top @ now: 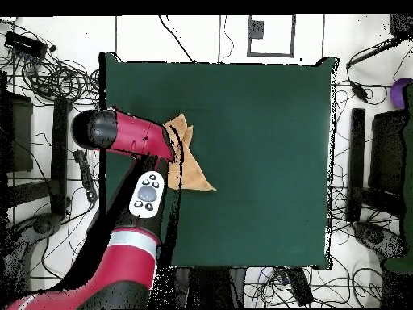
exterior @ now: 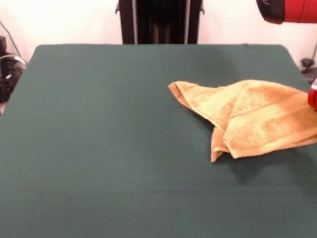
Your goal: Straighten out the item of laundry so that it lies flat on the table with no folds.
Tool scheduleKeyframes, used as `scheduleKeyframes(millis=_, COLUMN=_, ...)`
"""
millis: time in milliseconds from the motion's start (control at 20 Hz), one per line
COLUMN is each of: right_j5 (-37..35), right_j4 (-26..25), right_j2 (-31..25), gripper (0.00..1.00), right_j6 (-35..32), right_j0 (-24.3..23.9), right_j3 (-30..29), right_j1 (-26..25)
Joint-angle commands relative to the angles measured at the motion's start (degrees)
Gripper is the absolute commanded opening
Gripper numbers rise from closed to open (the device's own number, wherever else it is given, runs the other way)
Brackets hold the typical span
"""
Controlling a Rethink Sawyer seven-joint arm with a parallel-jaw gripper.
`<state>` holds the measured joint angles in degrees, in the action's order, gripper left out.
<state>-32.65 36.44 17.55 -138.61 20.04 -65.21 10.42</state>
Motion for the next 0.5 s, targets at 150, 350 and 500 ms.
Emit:
scheduleKeyframes(millis=150, right_j5=-1.0, right_j4=-1.5, right_j2=-2.4, gripper=0.0, right_j6=-9.7, right_j0=-1.1, right_j3=5.0, right_j1=-5.5)
scheduleKeyframes(millis=350, right_j5=3.3, right_j4=-2.8, right_j2=-3.0, gripper=0.0, right_j6=-7.4, right_j0=-3.4, right_j3=6.1, right_j1=-8.1)
scheduleKeyframes(millis=500, right_j5=5.1, right_j4=-4.7, right_j2=1.0, gripper=1.0, right_j6=-8.3, right_j0=-3.4, right_j3=7.7, right_j1=-10.6)
